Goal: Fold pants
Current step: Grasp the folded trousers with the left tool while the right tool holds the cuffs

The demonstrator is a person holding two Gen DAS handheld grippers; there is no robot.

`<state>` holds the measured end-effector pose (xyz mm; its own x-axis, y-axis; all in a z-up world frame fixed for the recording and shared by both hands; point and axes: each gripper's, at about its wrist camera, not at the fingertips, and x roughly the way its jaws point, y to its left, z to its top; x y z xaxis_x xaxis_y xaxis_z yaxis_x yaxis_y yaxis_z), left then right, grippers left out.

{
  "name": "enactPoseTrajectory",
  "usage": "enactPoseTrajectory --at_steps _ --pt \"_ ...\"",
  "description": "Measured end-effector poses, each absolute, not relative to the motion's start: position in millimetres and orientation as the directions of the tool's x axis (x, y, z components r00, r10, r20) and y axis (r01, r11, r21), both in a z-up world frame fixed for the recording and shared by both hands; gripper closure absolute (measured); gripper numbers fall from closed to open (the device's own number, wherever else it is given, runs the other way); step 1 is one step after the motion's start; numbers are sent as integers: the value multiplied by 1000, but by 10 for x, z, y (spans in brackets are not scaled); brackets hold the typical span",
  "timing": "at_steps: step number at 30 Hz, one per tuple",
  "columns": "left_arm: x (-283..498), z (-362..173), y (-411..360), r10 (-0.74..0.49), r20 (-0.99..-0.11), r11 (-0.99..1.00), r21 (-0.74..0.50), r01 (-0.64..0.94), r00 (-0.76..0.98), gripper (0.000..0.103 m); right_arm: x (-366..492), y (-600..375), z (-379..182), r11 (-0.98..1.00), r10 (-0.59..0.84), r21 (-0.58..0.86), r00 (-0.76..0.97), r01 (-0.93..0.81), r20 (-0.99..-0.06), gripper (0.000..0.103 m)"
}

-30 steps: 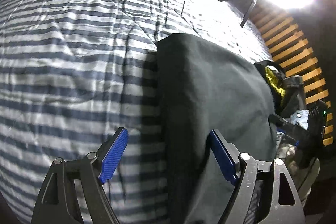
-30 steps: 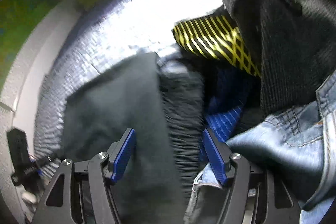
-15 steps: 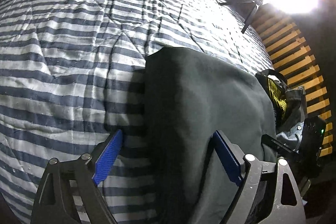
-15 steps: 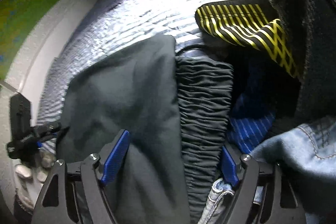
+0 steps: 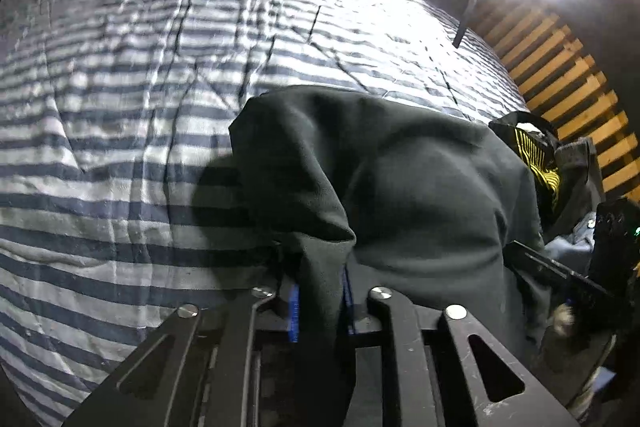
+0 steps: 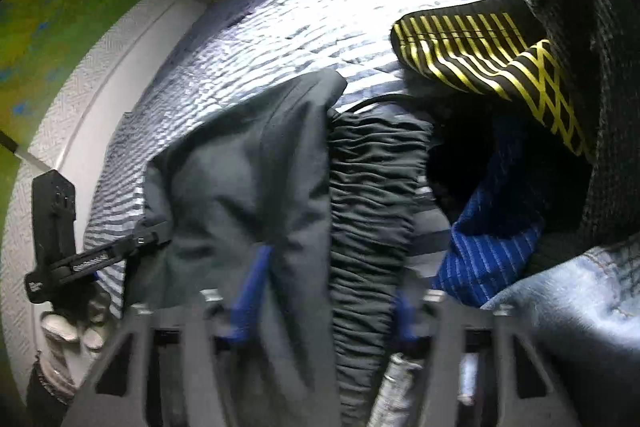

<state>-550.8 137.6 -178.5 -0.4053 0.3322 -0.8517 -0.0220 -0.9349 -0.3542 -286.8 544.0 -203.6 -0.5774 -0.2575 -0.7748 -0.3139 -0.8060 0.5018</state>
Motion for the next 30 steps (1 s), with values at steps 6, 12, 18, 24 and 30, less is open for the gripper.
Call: enactPoseTrajectory --at_steps 6,12,18,24,30 --pt "-5366 -1514 1248 366 -813 -917 -398 -27 -454 92 -2769 5373 -1851 -795 -285 541 -617 -276 -734 86" --pt "-5103 -1065 968 371 -779 -914 -403 -50 -505 97 -2709 5058 -1609 -798 -318 558 -628 -227 -710 86" --pt "-4853 -816 578 339 -767 -918 -395 -15 -545 97 -2809 4495 -1470 -818 -335 547 -626 -178 -704 87" --pt "-4443 -594 123 310 -758 -925 -380 1 -574 97 -2775 3990 -1259 -831 -329 536 -648 -147 -687 87" --pt "-4103 -285 -654 269 -730 -925 -377 42 -628 97 -2988 3331 -1019 -835 -354 544 -673 -86 -650 87"
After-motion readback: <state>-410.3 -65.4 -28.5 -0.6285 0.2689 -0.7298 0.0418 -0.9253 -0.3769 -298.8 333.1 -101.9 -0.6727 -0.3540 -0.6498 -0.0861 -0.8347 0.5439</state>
